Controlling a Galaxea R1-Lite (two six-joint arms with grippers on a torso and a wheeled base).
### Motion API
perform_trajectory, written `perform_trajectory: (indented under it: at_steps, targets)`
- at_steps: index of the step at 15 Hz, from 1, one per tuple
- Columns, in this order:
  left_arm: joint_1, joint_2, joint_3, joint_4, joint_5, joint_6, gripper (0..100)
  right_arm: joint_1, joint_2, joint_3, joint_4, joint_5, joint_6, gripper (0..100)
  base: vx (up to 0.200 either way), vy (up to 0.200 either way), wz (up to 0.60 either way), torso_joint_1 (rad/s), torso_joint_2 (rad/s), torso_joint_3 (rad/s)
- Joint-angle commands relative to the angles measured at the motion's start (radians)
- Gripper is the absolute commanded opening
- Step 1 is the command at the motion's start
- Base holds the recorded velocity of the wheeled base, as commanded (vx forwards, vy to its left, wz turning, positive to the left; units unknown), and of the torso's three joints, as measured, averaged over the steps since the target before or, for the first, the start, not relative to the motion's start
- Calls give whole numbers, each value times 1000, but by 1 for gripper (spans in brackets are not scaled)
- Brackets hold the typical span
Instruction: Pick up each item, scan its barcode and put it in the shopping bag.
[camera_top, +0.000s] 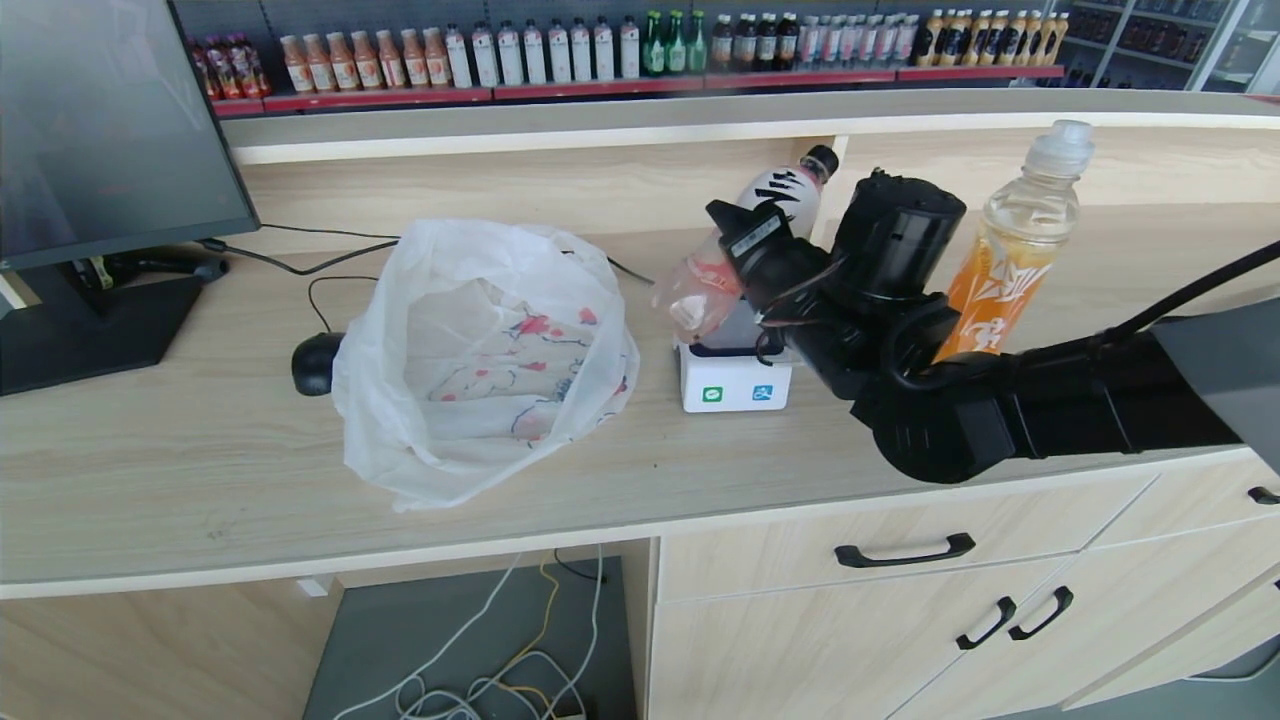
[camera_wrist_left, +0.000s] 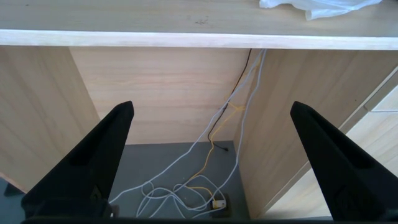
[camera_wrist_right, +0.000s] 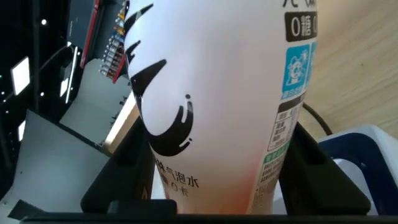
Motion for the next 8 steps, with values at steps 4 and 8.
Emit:
perform_trajectory:
  at_steps: [4, 8]
  targets:
    - [1, 0, 0, -1, 0, 0, 100, 78, -41, -4, -94, 18, -181, 0, 0, 0, 0, 0, 0, 0]
    - [1, 0, 0, -1, 0, 0, 100, 100, -39, 13, -163, 11, -445, 0, 0, 0, 0, 0, 0, 0]
